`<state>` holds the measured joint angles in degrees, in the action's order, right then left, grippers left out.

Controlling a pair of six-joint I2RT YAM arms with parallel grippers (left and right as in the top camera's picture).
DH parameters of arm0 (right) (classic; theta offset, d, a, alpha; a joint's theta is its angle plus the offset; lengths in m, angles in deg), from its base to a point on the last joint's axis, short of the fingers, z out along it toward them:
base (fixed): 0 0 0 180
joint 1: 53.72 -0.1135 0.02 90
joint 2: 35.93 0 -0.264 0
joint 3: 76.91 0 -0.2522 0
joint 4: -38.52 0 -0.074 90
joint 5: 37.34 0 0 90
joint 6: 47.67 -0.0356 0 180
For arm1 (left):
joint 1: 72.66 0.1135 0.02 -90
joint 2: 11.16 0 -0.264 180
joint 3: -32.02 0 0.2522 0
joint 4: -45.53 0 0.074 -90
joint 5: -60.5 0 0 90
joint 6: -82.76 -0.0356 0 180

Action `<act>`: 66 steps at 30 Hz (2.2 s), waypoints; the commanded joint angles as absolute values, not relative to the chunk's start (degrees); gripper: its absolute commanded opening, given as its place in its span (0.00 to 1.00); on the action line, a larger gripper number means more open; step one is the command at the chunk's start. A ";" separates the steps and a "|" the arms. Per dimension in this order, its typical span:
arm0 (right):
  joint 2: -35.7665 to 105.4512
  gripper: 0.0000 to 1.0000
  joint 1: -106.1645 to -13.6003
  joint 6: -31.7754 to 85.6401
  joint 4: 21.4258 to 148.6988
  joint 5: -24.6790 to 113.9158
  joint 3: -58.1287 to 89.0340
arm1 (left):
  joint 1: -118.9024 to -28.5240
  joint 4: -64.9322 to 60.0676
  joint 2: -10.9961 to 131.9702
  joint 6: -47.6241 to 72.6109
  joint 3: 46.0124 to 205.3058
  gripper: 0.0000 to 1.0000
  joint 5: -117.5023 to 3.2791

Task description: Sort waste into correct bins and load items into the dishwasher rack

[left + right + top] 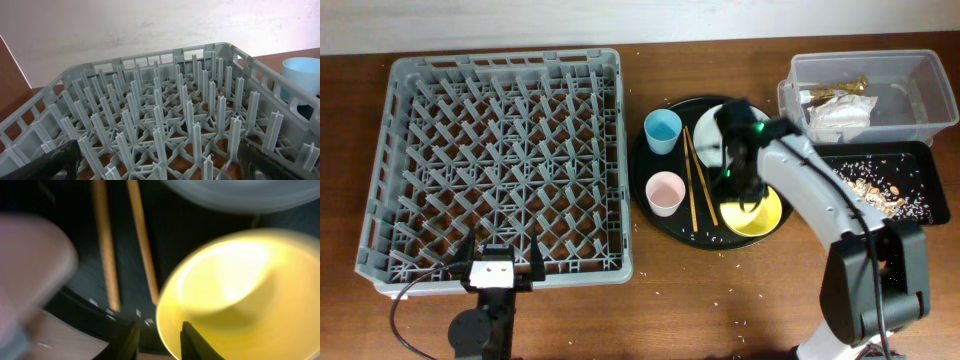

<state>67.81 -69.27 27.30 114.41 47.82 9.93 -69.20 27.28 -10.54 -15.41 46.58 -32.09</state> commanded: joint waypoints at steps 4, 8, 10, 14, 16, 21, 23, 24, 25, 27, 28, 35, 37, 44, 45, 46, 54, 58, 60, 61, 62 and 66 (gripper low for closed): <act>68.01 0.53 -69.62 26.98 116.26 38.97 -3.42 | -68.85 27.22 -10.80 -16.37 46.30 0.99 -32.22; 75.27 0.52 -75.00 26.76 114.19 38.95 -2.70 | -68.85 27.22 -10.80 -16.37 46.30 0.99 -32.22; 79.03 0.45 -75.91 24.03 113.79 40.52 -2.70 | -68.85 27.22 -10.80 -16.37 46.30 0.99 -32.22; 82.20 0.04 -75.85 23.35 112.70 42.14 -2.72 | -68.85 27.19 -10.80 -16.37 46.30 0.99 -32.26; 81.45 0.04 -75.48 23.39 114.08 41.13 -3.62 | -68.85 27.33 -10.80 -16.35 46.30 0.99 -32.30; 63.97 0.04 -68.13 28.81 116.37 28.41 -4.51 | -68.85 27.98 -6.45 6.38 50.06 0.99 -37.88; 58.59 0.04 -66.76 28.81 116.31 27.54 -4.51 | -68.85 28.03 3.63 6.45 57.36 0.99 -39.89; 57.34 0.04 -66.78 28.81 116.13 27.56 -4.51 | -68.85 28.07 11.28 6.45 62.78 0.99 -40.78; 56.93 0.04 -66.58 29.14 115.67 27.56 -4.51 | -68.85 28.05 17.20 6.43 67.00 0.99 -42.36; 56.89 0.04 -63.74 30.49 114.89 23.25 -4.56 | -68.85 27.87 33.70 6.45 77.79 0.99 -47.12; 56.91 0.04 -61.34 31.74 113.90 18.29 -4.56 | -68.85 27.83 41.90 6.45 82.45 0.99 -50.12; 57.69 0.04 -57.14 32.92 112.61 11.89 -4.43 | -77.42 54.87 80.78 76.06 89.11 0.99 -89.04; 59.01 0.04 -57.51 32.92 110.65 8.30 -3.79 | -77.90 54.91 81.04 80.85 89.11 0.99 -89.94; 70.24 0.04 -62.23 32.92 93.75 -15.91 3.05 | -77.86 75.63 81.04 77.00 89.11 0.99 -104.72; 70.41 0.04 -63.59 32.90 91.02 -17.90 3.55 | -77.88 75.94 81.04 75.50 89.11 0.99 -105.83; 70.41 0.04 -64.85 32.86 89.38 -18.06 3.55 | -77.88 75.91 81.11 73.35 89.11 0.99 -106.71; 70.57 0.04 -72.11 29.84 86.97 -11.35 3.68 | -77.92 77.51 81.09 74.14 89.14 0.73 -106.01; 70.57 0.04 -72.83 29.84 86.93 -14.67 3.73 | -77.33 82.73 81.09 74.03 89.14 0.75 -104.67; 70.57 0.04 -72.85 29.84 87.00 -14.87 3.73 | -75.93 82.76 81.09 74.03 89.14 0.76 -104.65; 70.57 0.04 -72.85 29.88 87.17 -15.76 3.73 | -75.60 82.76 81.09 74.03 89.14 0.76 -104.28; 70.57 0.04 -72.85 29.88 87.17 -16.40 3.73 | -75.47 82.76 81.09 74.03 89.14 0.76 -103.56; 70.57 0.04 -72.90 29.88 86.87 -17.64 3.73 | -75.47 82.78 81.09 74.03 89.14 0.96 -101.70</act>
<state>70.55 -71.63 29.10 87.15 -13.40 3.44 -75.71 82.78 81.31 74.99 88.66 -104.50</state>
